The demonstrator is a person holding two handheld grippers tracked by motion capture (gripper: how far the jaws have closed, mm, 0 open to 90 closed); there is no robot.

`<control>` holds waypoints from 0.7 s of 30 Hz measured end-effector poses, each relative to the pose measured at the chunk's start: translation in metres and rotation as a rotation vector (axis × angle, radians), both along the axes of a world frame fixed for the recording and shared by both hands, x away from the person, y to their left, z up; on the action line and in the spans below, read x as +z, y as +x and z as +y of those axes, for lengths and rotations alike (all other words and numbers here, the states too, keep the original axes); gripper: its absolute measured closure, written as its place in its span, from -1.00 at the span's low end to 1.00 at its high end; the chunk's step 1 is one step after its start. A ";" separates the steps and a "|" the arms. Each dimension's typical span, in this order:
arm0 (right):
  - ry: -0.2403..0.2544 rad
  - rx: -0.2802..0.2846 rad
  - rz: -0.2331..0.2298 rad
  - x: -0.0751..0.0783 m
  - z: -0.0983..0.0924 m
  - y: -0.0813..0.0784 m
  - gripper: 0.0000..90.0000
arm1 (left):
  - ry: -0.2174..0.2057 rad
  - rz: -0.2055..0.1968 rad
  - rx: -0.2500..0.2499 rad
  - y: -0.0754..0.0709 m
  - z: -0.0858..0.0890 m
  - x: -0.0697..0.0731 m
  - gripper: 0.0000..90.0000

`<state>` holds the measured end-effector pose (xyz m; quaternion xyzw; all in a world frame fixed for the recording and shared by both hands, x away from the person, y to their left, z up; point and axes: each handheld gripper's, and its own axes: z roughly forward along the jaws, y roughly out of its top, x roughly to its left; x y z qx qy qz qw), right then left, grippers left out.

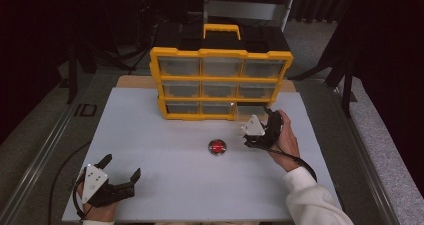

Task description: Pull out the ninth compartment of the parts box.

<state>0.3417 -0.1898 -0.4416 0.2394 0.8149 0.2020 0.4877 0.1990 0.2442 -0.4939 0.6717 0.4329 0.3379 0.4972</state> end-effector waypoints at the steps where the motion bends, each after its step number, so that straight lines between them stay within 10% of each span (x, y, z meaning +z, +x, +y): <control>1: 0.023 0.004 0.014 0.002 0.000 0.001 -0.79 | 0.000 0.001 0.000 0.000 0.000 0.000 -1.00; 9: 0.236 0.020 0.168 0.022 -0.003 0.012 -0.80 | -0.003 0.004 -0.003 0.001 0.000 0.000 -1.00; 21: 0.298 0.040 0.302 0.029 0.002 0.019 -0.80 | -0.004 0.016 -0.011 0.002 -0.001 -0.001 -1.00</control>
